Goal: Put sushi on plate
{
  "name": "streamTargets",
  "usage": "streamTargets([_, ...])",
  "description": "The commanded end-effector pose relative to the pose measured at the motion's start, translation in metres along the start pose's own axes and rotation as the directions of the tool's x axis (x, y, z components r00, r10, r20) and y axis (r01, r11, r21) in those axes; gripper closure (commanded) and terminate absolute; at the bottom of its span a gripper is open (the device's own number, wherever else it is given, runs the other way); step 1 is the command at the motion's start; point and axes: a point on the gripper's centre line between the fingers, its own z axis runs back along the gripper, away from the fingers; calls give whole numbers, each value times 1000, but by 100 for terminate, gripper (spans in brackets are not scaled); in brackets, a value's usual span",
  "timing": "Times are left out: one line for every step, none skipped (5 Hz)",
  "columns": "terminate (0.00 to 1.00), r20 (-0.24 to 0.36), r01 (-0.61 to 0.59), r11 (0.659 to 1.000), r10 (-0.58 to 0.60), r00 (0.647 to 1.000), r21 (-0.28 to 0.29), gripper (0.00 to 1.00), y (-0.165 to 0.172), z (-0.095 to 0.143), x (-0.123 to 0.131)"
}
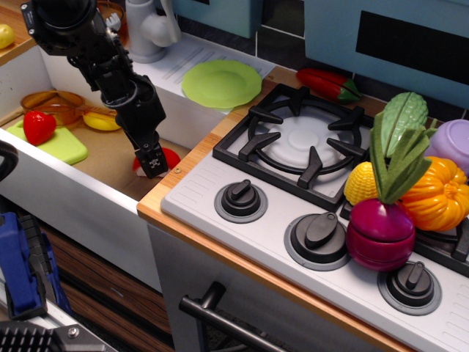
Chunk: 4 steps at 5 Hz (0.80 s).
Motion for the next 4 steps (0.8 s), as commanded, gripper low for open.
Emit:
streamTargets([0, 54, -9, 1000, 8, 998, 17, 0, 12, -3, 0])
streamTargets([0, 72, -28, 1000, 28, 997, 8, 0, 9, -12, -2])
streamTargets([0, 60, -55, 998, 55, 997, 8, 100, 7, -14, 0])
streamTargets([0, 37, -88, 996, 89, 995, -28, 100, 8, -6, 4])
